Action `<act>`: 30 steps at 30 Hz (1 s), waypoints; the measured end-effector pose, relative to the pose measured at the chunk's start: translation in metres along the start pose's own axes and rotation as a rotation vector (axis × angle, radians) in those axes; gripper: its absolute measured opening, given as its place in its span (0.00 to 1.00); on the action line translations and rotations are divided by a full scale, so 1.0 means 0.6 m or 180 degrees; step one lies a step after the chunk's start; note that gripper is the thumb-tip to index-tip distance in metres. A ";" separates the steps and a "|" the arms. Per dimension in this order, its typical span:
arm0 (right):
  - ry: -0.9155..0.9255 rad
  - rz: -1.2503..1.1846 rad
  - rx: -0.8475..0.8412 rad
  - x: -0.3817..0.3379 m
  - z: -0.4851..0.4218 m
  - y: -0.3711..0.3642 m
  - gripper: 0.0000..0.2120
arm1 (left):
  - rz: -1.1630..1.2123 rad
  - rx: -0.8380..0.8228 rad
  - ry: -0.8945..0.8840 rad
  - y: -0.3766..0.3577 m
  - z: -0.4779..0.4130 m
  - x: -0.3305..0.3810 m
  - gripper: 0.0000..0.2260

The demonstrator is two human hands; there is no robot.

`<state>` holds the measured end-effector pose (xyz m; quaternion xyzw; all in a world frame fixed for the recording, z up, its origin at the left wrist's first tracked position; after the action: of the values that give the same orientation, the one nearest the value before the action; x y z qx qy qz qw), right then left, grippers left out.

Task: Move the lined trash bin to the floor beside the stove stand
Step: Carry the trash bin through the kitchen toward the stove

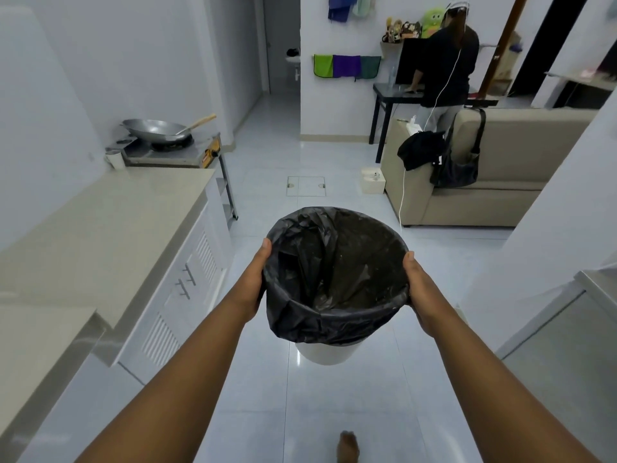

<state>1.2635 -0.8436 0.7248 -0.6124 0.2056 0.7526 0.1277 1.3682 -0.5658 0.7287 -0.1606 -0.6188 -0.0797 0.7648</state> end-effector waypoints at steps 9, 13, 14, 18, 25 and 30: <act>-0.0037 0.0006 -0.0099 -0.055 -0.300 0.015 0.49 | -0.0102 0.0180 -0.0010 -0.052 -0.271 0.052 0.38; 0.0047 0.0076 -0.0160 -0.081 -0.400 0.017 0.48 | -0.0021 0.0234 -0.0044 -0.066 -0.363 0.067 0.37; 0.0046 0.0073 -0.0162 -0.087 -0.432 0.015 0.47 | -0.0003 0.0265 -0.0035 -0.069 -0.393 0.069 0.37; 0.0002 0.0052 -0.0178 -0.104 -0.534 0.004 0.51 | -0.0010 0.0326 0.0018 -0.069 -0.493 0.077 0.37; -0.0121 0.0133 -0.0110 -0.126 -0.736 -0.059 0.49 | 0.0059 0.0124 0.0022 -0.040 -0.710 0.107 0.29; -0.0155 0.0186 0.0005 -0.160 -0.877 -0.098 0.43 | 0.0172 -0.0014 0.0075 -0.020 -0.875 0.140 0.34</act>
<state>1.7676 -1.0313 0.7221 -0.5875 0.2208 0.7705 0.1112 1.8664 -0.7511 0.7164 -0.1779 -0.6051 -0.0623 0.7735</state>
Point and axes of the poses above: each hand's wrist, its own z-axis away from the middle knuckle, its own y-axis out of the back of the hand, x = y × z, the point moved 4 cm from there along -z, towards the middle knuckle, and after that the axes turned 8 degrees about x, right-handed, at the moved point
